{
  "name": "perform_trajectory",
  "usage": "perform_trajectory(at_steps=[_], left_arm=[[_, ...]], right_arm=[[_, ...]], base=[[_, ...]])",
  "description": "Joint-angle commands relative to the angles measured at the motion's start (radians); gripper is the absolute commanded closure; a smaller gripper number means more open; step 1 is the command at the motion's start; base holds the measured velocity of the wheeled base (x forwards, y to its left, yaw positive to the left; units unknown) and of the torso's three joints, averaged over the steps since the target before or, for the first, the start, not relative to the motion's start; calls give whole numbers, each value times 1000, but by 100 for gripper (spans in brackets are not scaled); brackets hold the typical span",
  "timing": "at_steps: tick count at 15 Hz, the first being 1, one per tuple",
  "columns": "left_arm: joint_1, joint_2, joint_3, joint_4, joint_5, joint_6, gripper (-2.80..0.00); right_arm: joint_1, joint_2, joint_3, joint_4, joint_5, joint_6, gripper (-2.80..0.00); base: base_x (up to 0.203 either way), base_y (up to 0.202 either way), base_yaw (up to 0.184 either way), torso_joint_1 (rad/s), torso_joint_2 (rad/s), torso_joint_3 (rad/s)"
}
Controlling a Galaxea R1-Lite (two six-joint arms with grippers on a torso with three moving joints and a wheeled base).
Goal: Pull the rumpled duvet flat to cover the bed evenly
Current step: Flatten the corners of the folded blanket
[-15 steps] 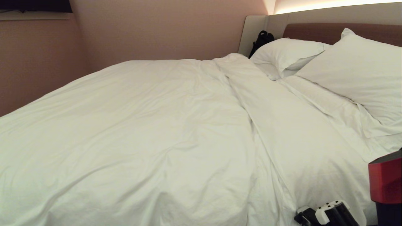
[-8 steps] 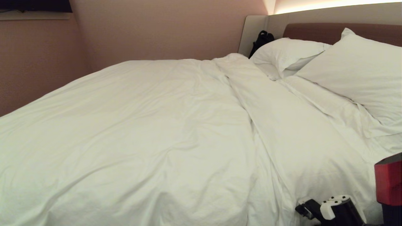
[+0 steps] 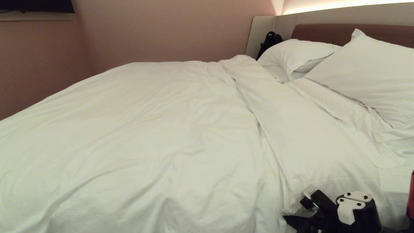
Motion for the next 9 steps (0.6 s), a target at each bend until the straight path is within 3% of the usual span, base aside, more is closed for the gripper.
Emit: perform_trajectory(at_steps=[1,9], left_arm=[[0,0,0,0,0,-1,0],[0,0,0,0,0,1,0]], right_arm=[[14,-15,-34,-55,2,4,0],[31,155,-47,-23,2,44,0]], base=[[0,0,0,0,0,0],[0,0,0,0,0,0]])
